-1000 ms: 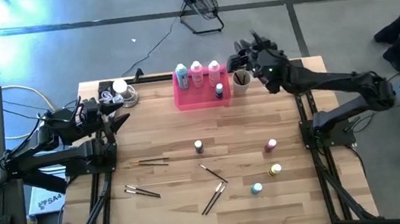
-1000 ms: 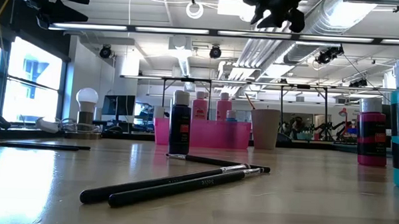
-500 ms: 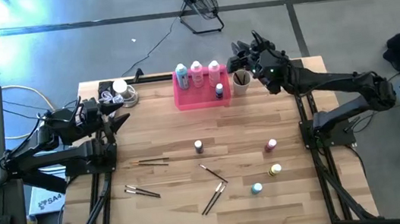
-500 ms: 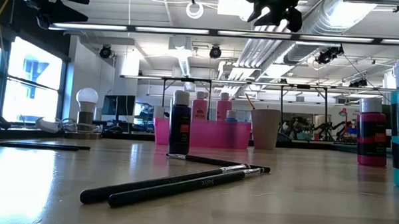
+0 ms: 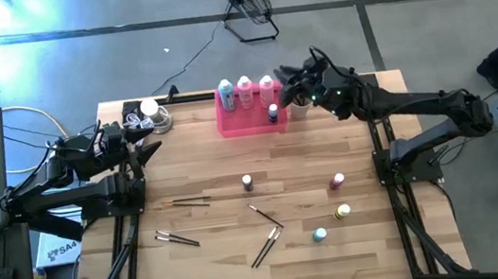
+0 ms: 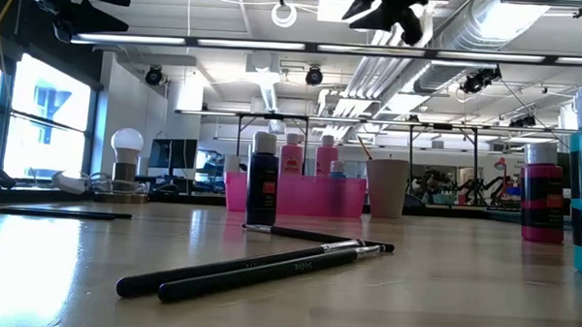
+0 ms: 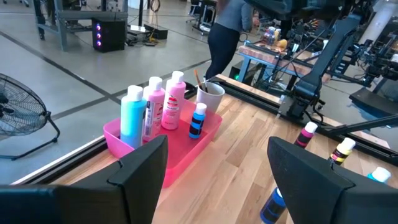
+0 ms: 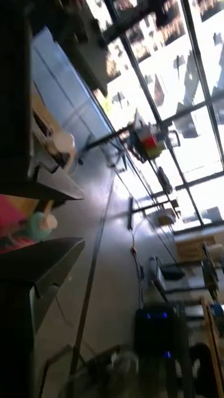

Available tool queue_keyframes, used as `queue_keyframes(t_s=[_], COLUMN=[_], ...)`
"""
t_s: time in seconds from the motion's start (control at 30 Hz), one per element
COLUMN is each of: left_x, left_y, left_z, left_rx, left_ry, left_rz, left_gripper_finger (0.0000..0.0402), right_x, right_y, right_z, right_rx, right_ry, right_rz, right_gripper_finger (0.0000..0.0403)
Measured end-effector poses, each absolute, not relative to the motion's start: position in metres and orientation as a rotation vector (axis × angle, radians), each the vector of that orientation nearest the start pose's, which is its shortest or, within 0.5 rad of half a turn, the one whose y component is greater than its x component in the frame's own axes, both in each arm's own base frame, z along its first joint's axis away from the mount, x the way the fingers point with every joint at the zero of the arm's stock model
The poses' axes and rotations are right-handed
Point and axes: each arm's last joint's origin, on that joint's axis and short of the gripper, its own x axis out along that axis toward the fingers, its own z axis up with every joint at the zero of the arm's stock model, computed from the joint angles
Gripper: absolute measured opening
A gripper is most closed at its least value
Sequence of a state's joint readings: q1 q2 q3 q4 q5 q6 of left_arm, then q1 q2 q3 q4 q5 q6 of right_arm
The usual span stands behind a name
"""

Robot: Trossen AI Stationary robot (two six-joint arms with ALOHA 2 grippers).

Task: Pick & Place Paint Supplies
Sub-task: Put the small pink paint bottle into the pink bin

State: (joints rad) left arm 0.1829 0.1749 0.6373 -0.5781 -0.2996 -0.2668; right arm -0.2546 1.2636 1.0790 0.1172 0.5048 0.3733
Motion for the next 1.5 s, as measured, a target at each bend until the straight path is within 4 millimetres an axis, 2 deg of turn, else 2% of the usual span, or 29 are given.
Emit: queue_keyframes(t_s=[0.13, 0.3, 0.53, 0.83, 1.17, 1.33, 1.5], left_x=[0.045, 0.045, 0.045, 0.045, 0.045, 0.045, 0.045], left_y=[0.017, 0.017, 0.017, 0.017, 0.017, 0.017, 0.017], left_z=[0.301, 0.301, 0.301, 0.301, 0.301, 0.301, 0.301], left_rx=[-0.255, -0.255, -0.255, -0.255, -0.255, -0.305, -0.31], left_ry=[0.052, 0.052, 0.052, 0.052, 0.052, 0.04, 0.039], left_rz=[0.495, 0.495, 0.495, 0.495, 0.493, 0.494, 0.494], left_gripper_finger=[0.0271, 0.0271, 0.0271, 0.0271, 0.0271, 0.0271, 0.0271], right_x=[0.277, 0.281, 0.281, 0.275, 0.271, 0.258, 0.239], right_y=[-0.075, -0.065, -0.05, -0.029, -0.006, 0.002, 0.013], right_z=[0.363, 0.36, 0.343, 0.321, 0.313, 0.299, 0.285], right_rx=[0.383, 0.539, 0.808, 1.036, 1.098, 1.215, 1.261], right_ry=[-0.048, -0.002, 0.198, 0.444, 0.564, 0.738, 0.94], right_rz=[-0.591, -0.384, -0.253, -0.316, -0.316, -0.47, -0.656], right_gripper_finger=[0.01, 0.01, 0.01, 0.01, 0.01, 0.01, 0.01])
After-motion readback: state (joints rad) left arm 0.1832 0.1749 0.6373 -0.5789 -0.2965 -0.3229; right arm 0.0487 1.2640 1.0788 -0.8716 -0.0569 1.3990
